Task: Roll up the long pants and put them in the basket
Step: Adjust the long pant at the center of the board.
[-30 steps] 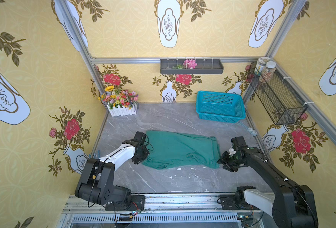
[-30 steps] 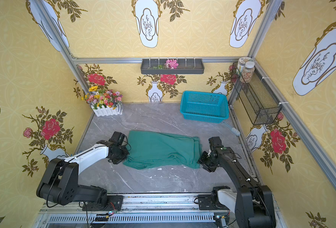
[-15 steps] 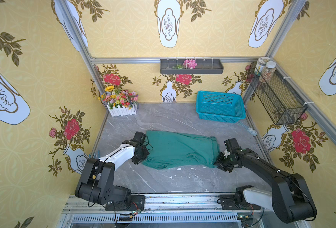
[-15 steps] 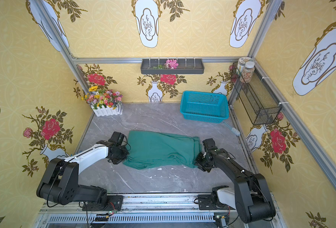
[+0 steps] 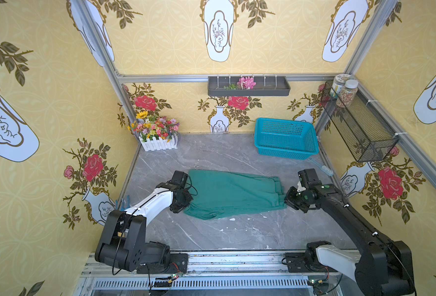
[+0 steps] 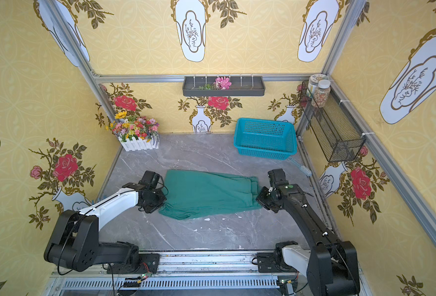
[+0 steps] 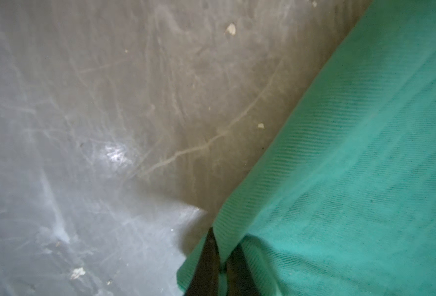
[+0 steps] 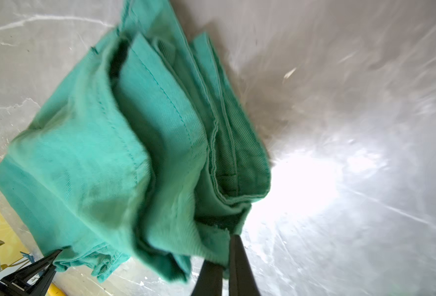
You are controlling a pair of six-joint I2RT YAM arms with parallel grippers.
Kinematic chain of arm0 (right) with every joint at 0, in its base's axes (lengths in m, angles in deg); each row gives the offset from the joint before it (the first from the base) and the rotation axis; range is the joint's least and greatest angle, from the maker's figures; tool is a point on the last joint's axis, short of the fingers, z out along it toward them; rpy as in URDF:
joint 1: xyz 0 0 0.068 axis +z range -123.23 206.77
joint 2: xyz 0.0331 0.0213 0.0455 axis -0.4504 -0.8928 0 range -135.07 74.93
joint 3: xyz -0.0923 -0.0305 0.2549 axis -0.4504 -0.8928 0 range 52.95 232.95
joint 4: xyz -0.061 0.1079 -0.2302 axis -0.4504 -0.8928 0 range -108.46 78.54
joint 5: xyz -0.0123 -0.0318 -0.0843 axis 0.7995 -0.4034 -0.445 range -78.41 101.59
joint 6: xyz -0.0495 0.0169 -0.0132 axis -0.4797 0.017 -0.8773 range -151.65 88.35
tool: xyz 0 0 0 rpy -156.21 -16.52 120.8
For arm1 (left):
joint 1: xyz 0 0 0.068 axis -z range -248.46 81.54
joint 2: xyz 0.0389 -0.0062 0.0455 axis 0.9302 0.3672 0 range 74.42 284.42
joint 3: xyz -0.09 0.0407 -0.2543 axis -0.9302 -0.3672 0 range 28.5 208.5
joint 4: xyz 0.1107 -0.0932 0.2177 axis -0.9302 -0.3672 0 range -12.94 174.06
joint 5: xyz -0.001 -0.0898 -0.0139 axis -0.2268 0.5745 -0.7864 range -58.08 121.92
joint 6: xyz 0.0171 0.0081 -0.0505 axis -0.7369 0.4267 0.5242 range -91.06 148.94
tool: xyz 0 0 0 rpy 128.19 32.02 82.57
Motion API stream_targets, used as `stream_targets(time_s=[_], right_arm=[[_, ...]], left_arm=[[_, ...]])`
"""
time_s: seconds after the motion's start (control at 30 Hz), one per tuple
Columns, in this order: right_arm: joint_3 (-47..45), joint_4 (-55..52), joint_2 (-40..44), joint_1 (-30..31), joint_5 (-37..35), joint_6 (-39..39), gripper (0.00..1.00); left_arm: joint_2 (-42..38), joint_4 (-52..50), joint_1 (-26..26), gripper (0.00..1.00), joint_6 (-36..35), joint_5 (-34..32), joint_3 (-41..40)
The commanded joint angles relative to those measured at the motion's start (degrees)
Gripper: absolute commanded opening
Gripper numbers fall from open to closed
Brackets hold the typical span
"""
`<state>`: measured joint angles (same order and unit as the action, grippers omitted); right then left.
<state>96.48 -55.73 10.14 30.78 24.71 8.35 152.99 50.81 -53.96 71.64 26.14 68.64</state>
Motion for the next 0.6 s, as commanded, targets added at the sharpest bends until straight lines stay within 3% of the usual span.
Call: stream_targets(time_s=[0.0, 0.27, 0.3, 0.33, 0.37, 0.47, 0.57], right_arm=[[2.0, -6.6, 0.2, -4.5, -2.2, -6.3, 0.00], [-1.3, -1.6, -4.4, -6.4, 2.6, -5.4, 0.01], [-2.2, -1.2, -4.7, -6.4, 2.8, -5.1, 0.15], [-2.9, -0.9, -4.9, -6.4, 2.9, -5.0, 0.36], [-3.3, -0.6, -5.0, -6.4, 3.2, -5.0, 0.47], [-1.4, -1.7, -3.5, -6.4, 1.1, -5.0, 0.59], [4.1, -3.4, -0.5, -6.5, -3.7, -5.2, 0.64]], left_arm=[[-0.5, -1.4, -0.5, 0.00, 0.2, -2.0, 0.2], [-0.4, -1.1, -0.8, 0.00, -0.1, -1.7, -0.6], [-0.4, -1.1, -0.8, 0.00, -0.1, -1.7, -0.8], [-0.5, -1.1, -0.8, 0.00, 0.0, -1.7, -1.0], [-0.7, -1.1, -0.8, 0.00, 0.0, -1.6, -1.1], [-0.6, -1.2, -0.9, 0.00, -0.2, -1.6, -1.0], [-0.6, -1.4, -0.9, 0.00, -0.5, -1.4, -0.9]])
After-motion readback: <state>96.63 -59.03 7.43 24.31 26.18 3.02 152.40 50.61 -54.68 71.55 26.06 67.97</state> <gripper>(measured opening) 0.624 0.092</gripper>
